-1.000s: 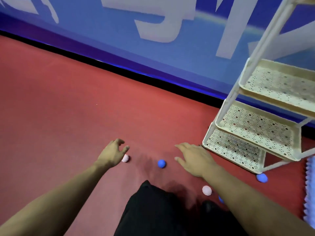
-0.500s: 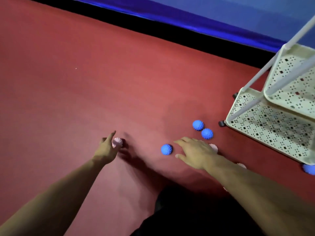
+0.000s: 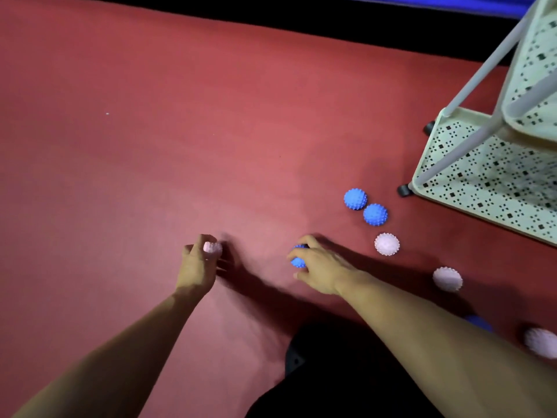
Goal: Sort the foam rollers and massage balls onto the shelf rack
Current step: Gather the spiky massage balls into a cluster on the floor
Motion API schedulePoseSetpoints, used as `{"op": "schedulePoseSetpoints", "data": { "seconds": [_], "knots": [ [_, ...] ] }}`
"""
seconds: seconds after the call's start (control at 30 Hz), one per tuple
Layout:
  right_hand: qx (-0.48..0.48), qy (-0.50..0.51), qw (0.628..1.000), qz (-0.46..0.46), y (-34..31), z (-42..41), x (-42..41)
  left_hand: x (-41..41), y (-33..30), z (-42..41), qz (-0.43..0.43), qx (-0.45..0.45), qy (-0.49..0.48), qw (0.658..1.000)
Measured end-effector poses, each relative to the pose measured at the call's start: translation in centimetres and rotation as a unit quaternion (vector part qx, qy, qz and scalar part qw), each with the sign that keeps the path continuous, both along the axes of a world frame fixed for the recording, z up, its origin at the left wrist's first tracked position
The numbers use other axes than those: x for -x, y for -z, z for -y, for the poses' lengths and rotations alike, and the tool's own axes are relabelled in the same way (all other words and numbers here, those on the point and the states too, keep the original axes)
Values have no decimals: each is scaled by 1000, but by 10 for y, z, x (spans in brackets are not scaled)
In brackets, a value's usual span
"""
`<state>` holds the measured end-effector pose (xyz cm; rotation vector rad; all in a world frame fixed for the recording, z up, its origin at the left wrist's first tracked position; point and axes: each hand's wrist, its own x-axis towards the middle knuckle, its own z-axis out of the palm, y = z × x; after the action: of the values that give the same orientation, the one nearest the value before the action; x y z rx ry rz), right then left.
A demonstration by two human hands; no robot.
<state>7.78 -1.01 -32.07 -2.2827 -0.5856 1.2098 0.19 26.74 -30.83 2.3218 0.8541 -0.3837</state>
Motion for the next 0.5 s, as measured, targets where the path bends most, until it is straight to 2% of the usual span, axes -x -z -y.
{"op": "schedulePoseSetpoints", "data": {
  "seconds": [0.1, 0.23, 0.33, 0.5],
  "knots": [
    [-16, 55, 998, 16, -29, 19, -2, -11, -17, 27, 14, 74, 26, 997],
    [20, 73, 996, 36, -92, 70, -8, -42, -69, 75, 22, 157, 39, 987],
    [32, 99, 993, 58, -156, 111, -9, -63, -131, 110, 52, 186, 88, 977],
    [17, 208, 971, 117, -270, 177, 29, -76, -241, 186, 101, 217, 193, 952]
  ]
}}
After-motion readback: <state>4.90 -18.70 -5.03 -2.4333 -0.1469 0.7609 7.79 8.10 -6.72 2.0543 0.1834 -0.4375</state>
